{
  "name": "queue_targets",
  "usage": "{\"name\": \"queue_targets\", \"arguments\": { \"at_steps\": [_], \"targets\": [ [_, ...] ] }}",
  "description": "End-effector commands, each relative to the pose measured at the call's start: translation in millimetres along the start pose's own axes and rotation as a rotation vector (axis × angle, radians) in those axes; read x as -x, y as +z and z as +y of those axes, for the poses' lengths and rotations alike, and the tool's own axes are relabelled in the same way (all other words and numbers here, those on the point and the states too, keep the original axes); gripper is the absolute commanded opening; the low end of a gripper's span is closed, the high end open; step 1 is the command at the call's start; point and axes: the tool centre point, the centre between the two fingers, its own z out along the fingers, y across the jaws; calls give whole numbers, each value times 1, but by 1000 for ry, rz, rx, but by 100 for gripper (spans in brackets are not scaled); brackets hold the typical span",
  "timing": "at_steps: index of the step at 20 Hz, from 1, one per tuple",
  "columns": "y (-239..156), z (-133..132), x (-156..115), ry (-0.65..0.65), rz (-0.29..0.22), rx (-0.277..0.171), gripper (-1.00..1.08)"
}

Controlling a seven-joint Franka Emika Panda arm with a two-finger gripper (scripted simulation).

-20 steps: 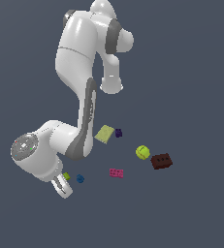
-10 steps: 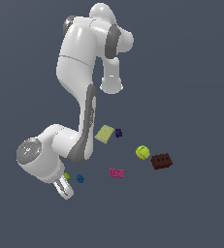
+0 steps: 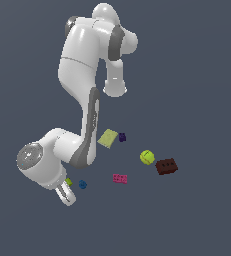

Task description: Pick up a designated object from a clutter of objects.

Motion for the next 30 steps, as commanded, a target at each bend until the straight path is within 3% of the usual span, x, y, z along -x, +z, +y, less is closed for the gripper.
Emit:
{"name": "queue_targets", "arguments": {
  "at_steps": [1, 15, 30],
  "targets": [
    [-1, 0, 0, 0, 0, 0, -100],
    [-28, 1, 27, 0, 0, -1, -100],
    [-115, 3, 110, 0, -1, -2, -100]
  ]
}}
